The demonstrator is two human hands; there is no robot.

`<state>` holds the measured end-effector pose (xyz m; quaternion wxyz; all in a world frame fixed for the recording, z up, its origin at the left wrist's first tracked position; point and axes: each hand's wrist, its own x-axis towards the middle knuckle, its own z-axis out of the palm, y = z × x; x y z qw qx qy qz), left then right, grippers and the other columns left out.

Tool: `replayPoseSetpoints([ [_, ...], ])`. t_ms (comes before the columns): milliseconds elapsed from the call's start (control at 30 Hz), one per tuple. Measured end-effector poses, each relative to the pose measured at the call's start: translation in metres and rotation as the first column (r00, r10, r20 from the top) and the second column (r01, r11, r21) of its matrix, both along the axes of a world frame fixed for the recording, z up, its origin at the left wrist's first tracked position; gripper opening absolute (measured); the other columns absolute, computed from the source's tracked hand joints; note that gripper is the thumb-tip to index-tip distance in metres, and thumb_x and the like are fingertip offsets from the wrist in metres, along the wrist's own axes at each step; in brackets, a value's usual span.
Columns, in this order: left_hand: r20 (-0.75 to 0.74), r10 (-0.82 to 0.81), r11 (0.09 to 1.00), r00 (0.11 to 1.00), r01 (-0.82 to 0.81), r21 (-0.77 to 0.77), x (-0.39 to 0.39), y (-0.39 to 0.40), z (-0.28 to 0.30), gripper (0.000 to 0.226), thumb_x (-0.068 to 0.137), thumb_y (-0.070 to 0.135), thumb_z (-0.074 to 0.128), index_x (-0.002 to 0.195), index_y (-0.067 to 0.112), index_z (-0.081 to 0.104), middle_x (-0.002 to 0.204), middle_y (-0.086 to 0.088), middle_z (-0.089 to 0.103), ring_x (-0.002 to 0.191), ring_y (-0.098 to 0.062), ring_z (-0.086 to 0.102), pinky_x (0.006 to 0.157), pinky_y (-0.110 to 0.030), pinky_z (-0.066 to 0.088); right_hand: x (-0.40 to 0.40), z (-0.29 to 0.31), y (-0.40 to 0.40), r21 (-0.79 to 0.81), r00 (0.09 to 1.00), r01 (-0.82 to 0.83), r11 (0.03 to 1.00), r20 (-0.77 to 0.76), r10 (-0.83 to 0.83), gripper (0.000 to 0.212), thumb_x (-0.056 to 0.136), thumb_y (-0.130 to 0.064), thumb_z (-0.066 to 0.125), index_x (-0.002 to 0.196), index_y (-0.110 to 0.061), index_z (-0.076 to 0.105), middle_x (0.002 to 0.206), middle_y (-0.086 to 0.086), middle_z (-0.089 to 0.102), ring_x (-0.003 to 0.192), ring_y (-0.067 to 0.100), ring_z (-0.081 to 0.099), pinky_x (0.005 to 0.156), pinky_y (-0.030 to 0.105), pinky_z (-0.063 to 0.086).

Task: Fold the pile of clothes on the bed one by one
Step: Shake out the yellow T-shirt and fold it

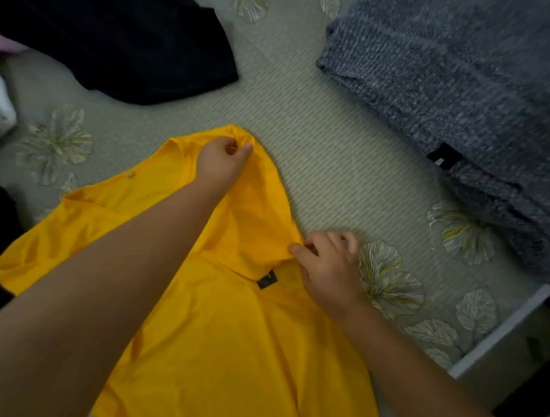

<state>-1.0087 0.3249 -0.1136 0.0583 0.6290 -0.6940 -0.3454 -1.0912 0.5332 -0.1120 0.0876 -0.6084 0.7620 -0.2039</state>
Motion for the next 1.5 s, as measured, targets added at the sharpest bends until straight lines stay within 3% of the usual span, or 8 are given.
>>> replayPoseSetpoints([
  [133, -0.019, -0.022, 0.999, 1.000, 0.021, -0.024, -0.013, -0.012, -0.002, 0.034, 0.092, 0.018, 0.050, 0.059, 0.015, 0.042, 0.061, -0.003, 0.044, 0.058, -0.011, 0.041, 0.054, -0.023, 0.031, -0.006, -0.006, 0.005, -0.007, 0.999, 0.017, 1.000, -0.038, -0.017, 0.014, 0.069, -0.010, 0.062, 0.073, -0.016, 0.074, 0.064, 0.004, 0.060, 0.059, 0.022, 0.060, 0.072, 0.041, 0.046],
  [200, -0.083, 0.012, 1.000, 0.996, -0.014, -0.023, -0.014, -0.016, -0.003, 0.022, 0.094, 0.015, 0.046, 0.094, 0.002, 0.063, 0.099, -0.019, 0.063, 0.093, -0.020, 0.058, 0.082, -0.027, 0.039, -0.009, -0.008, 0.006, -0.001, 0.999, 0.026, 1.000, -0.029, -0.026, 0.025, 0.075, -0.017, 0.051, 0.077, -0.016, 0.075, 0.063, 0.006, 0.061, 0.058, 0.023, 0.061, 0.070, 0.043, 0.047],
  [267, -0.119, 0.002, 1.000, 0.993, -0.005, -0.026, -0.010, -0.019, 0.000, 0.037, 0.096, 0.013, 0.041, 0.133, 0.006, 0.044, 0.132, -0.014, 0.051, 0.122, -0.022, 0.046, 0.097, -0.022, 0.030, -0.011, -0.009, 0.008, 0.017, 1.000, 0.021, 1.000, 0.004, -0.021, 0.030, 0.076, -0.018, 0.046, 0.080, -0.014, 0.076, 0.065, 0.008, 0.062, 0.060, 0.025, 0.061, 0.069, 0.044, 0.047],
  [500, -0.031, -0.199, 0.954, 0.980, 0.186, -0.235, 0.046, 0.050, 0.013, 0.052, 0.089, 0.010, 0.049, 0.136, -0.003, 0.031, 0.135, -0.023, 0.041, 0.124, -0.036, 0.041, 0.103, -0.032, 0.026, -0.013, -0.001, 0.030, 0.284, 0.961, 0.032, 0.958, 0.256, -0.108, 0.054, 0.079, -0.031, 0.054, 0.123, 0.000, 0.054, 0.104, 0.021, 0.061, 0.098, 0.037, 0.057, 0.086, 0.046, 0.041],
  [767, 0.210, -0.437, 0.849, 0.875, 0.478, -0.226, 0.160, 0.265, 0.001, 0.046, 0.084, 0.032, 0.041, 0.121, 0.005, 0.038, 0.123, -0.030, 0.053, 0.122, -0.034, 0.035, 0.095, -0.053, 0.038, 0.012, 0.015, 0.113, 0.455, 0.966, 0.019, 0.891, 0.223, -0.134, 0.020, 0.073, -0.004, 0.070, 0.059, 0.001, 0.057, 0.064, 0.017, 0.052, 0.060, 0.028, 0.051, 0.062, 0.033, 0.040],
  [933, 0.361, -0.410, 0.906, 0.837, 0.420, 0.055, 0.206, 0.312, 0.002, 0.068, 0.097, 0.045, 0.016, 0.117, -0.006, 0.056, 0.120, -0.029, 0.056, 0.112, -0.045, 0.052, 0.087, -0.067, 0.037, 0.021, 0.027, 0.138, 0.594, 0.686, 0.089, 0.800, 0.546, -0.481, 0.025, 0.090, -0.012, 0.053, 0.071, -0.021, 0.040, 0.065, 0.001, 0.043, 0.059, 0.014, 0.042, 0.054, 0.014, 0.036],
  [1167, 0.308, -0.352, 0.925, 0.884, 0.378, -0.030, 0.217, 0.322, -0.003, 0.076, 0.094, 0.051, 0.014, 0.121, -0.011, 0.051, 0.128, -0.034, 0.046, 0.117, -0.053, 0.043, 0.093, -0.067, 0.026, 0.029, 0.038, 0.170, 0.830, 0.884, -0.045, 0.555, 0.293, -0.366, 0.032, 0.084, -0.023, 0.063, 0.102, 0.003, 0.057, 0.101, 0.018, 0.062, 0.096, 0.031, 0.056, 0.087, 0.042, 0.042],
  [1500, 0.302, -0.298, 0.947, 0.905, 0.321, -0.027, 0.249, 0.374, -0.004, 0.081, 0.093, 0.055, 0.012, 0.125, -0.011, 0.047, 0.132, -0.032, 0.043, 0.122, -0.049, 0.040, 0.099, -0.062, 0.025, 0.003, 0.066, 0.208, 0.724, 0.801, 0.151, 0.674, 0.309, -0.512, 0.018, 0.088, -0.007, 0.056, 0.103, 0.002, 0.050, 0.081, 0.005, 0.046, 0.081, 0.019, 0.043, 0.055, 0.028, 0.030],
])
